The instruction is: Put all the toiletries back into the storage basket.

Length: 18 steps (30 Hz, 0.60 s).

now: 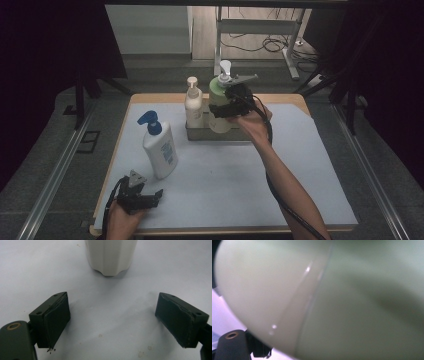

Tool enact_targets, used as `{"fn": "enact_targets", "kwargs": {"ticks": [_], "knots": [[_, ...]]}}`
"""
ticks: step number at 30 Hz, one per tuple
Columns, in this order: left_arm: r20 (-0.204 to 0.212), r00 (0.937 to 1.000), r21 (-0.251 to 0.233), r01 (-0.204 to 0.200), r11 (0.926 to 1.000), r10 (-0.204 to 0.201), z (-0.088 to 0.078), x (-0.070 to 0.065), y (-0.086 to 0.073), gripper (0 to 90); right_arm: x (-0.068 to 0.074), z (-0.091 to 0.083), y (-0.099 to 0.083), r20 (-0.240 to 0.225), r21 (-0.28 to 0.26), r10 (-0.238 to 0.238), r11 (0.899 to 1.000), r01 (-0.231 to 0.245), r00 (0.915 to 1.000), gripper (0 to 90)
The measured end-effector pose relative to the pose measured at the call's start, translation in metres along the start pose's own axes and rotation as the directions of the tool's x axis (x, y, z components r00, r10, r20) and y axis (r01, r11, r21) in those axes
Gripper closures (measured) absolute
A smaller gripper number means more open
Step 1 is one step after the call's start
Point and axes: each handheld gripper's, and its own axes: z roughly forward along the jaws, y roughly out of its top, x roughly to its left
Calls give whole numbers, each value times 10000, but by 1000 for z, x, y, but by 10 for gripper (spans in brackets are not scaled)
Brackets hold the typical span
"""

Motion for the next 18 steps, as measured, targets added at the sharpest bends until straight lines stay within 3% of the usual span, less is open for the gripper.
{"fn": "enact_targets", "kwargs": {"ticks": [18], "knots": [[9, 10000, 35, 10, 10000, -10, 0, 0, 0, 122, -7, 33, 10, 358, -63, 107, 9999, -104, 9993, 119]]}}
